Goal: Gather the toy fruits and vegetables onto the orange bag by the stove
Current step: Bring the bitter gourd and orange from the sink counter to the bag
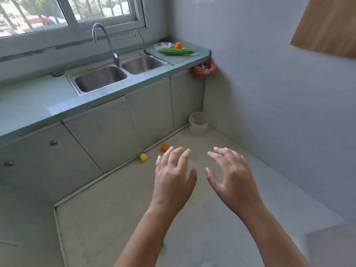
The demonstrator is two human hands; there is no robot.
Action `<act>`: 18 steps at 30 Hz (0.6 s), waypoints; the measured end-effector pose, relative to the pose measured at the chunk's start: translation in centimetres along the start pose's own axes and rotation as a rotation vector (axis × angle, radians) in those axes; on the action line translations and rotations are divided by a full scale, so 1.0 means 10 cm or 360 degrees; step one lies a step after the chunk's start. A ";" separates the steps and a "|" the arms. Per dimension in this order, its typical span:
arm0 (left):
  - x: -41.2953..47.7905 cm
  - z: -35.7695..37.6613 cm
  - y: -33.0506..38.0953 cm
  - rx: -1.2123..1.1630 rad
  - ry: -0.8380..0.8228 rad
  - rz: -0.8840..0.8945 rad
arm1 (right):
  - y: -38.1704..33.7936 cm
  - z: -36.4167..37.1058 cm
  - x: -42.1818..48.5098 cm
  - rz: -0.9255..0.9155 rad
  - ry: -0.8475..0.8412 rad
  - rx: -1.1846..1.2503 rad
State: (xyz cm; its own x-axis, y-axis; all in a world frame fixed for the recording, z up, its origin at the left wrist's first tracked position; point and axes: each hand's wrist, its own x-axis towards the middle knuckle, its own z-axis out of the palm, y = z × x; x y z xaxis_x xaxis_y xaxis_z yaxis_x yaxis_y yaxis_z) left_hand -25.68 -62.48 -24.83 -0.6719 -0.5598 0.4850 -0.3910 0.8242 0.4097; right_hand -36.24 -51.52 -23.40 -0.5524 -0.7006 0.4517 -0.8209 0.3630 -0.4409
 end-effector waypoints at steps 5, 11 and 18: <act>0.62 0.49 0.22 -0.0051 -0.0027 0.0029 | 0.66 -0.03 0.52 0.0079 0.0020 -0.0074; 1.20 1.00 0.18 -0.0026 -0.0117 0.0060 | 1.14 0.15 0.93 0.0160 0.0001 -0.0090; 2.21 1.67 -0.22 -0.0095 -0.0150 0.0080 | 1.71 0.53 1.91 0.0234 0.0021 -0.0199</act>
State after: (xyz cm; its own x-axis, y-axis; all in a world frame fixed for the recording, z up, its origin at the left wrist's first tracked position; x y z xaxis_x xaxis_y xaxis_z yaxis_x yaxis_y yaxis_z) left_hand -50.16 -75.21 -27.89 -0.7470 -0.5052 0.4321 -0.3193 0.8428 0.4333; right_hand -60.03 -61.93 -26.45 -0.6689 -0.6266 0.3999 -0.7423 0.5348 -0.4037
